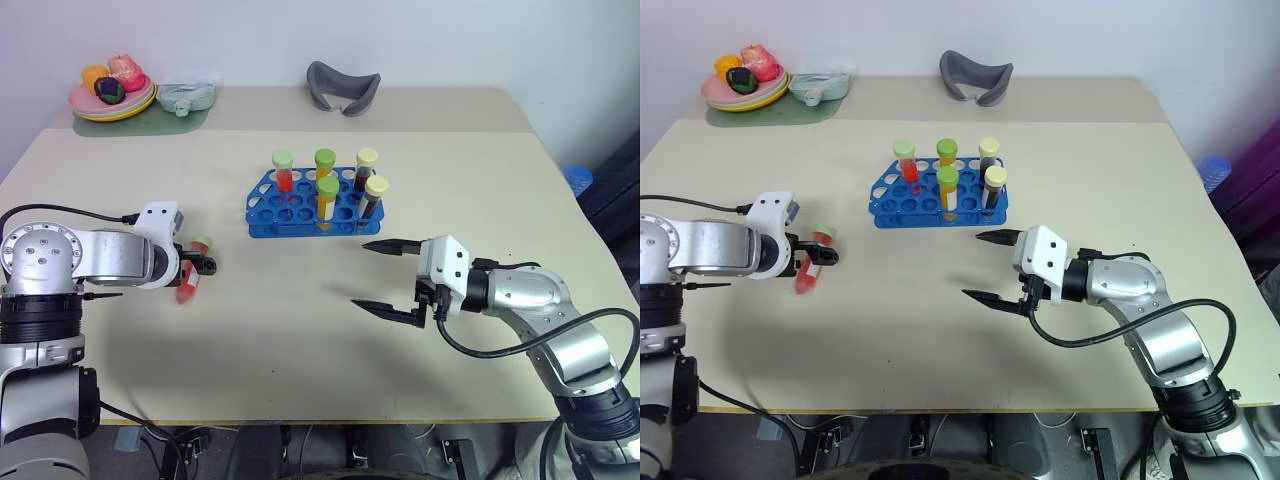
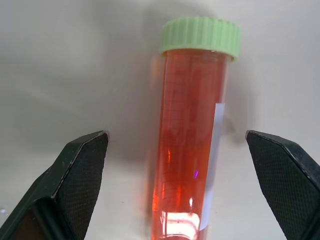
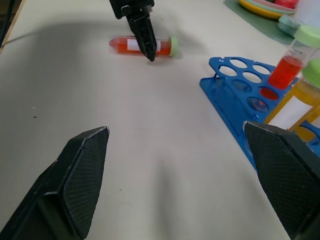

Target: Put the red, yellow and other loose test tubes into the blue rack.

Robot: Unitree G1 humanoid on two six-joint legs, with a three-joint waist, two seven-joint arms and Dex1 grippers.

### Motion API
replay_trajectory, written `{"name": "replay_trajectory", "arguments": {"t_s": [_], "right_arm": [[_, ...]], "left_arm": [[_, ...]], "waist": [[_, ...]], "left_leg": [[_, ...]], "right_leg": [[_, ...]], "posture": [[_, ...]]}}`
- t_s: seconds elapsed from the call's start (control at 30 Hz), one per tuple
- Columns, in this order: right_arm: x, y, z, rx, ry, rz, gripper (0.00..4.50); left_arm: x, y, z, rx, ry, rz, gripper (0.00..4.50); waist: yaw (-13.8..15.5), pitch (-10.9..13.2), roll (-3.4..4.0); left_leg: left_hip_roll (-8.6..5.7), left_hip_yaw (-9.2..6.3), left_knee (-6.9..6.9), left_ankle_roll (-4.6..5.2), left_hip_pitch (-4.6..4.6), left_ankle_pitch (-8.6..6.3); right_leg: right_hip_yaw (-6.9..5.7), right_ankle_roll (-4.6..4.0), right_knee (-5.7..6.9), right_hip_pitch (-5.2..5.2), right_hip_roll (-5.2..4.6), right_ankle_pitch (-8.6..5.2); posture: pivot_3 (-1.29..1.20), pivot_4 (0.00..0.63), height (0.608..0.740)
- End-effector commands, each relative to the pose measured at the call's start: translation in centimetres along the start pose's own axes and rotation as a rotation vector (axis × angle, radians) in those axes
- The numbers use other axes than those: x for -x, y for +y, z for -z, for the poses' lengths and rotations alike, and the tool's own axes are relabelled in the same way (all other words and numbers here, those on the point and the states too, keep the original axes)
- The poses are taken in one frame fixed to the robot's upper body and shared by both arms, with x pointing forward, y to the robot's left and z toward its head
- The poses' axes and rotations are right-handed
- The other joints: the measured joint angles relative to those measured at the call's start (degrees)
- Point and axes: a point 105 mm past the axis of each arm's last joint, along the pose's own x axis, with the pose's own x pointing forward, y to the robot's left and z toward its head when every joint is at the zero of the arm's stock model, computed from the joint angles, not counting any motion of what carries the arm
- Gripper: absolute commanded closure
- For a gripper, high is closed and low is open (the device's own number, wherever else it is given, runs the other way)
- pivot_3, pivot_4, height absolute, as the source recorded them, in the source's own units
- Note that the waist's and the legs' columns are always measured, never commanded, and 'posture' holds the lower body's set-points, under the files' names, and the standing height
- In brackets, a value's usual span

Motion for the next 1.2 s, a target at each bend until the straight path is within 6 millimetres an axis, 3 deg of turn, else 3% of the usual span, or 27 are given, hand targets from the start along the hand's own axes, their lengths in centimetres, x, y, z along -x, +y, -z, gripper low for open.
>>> {"name": "replay_trajectory", "arguments": {"t_s": [0.03,0.47,0.83,0.93,1.07,1.2], "right_arm": [[0.0,-0.3,-0.9,0.044,-0.029,0.014,0.1],[-0.5,-0.5,-0.9,0.052,-0.041,0.028,0.1],[-0.1,-0.6,-0.9,0.061,-0.034,0.063,0.1],[-0.1,-0.7,-1.0,0.063,-0.034,0.067,0.0],[-0.1,-0.8,-0.9,0.067,-0.034,0.071,0.0],[-0.2,-0.9,-0.9,0.07,-0.035,0.072,0.0]], "left_arm": [[0.5,-0.5,-0.2,0.055,0.001,0.006,0.0],[-0.3,-1.2,-2.3,0.158,0.006,-0.04,0.0],[-1.0,-1.1,-2.4,0.174,0.033,-0.039,0.0],[-1.0,-1.2,-2.4,0.165,0.032,-0.042,0.86],[-0.9,-1.1,-2.6,0.166,0.022,-0.051,2.78],[-0.7,-1.0,-2.8,0.163,0.011,-0.061,2.78]], "waist": [[-0.02,0.0,0.0],[0.1,0.0,0.0],[0.06,-0.01,0.02],[0.09,-0.03,0.05],[0.6,-0.03,0.05],[1.03,-0.03,0.05]], "left_leg": [[0.0,0.0,0.0,0.0,0.0,0.0],[-0.06,0.0,0.01,-0.03,0.01,0.02],[-0.07,-0.02,0.0,-0.05,0.05,0.03],[-0.07,-0.02,0.0,-0.05,0.06,0.03],[-0.1,-0.01,0.01,-0.05,0.06,0.03],[-0.11,-0.01,0.02,-0.05,0.07,0.03]], "right_leg": [[0.0,0.0,-0.01,0.0,-0.01,0.0],[-0.04,0.0,-0.02,0.04,0.05,0.0],[-0.04,0.01,-0.02,0.07,0.04,-0.01],[-0.04,0.01,-0.02,0.08,0.05,-0.01],[-0.04,0.02,-0.02,0.08,0.04,-0.01],[-0.04,0.02,-0.02,0.08,0.05,-0.01]], "posture": [[0.0,0.15,0.735],[0.0,0.15,0.735],[0.0,0.15,0.735],[0.0,0.15,0.735],[0.0,0.15,0.735],[0.0,0.15,0.735]]}}
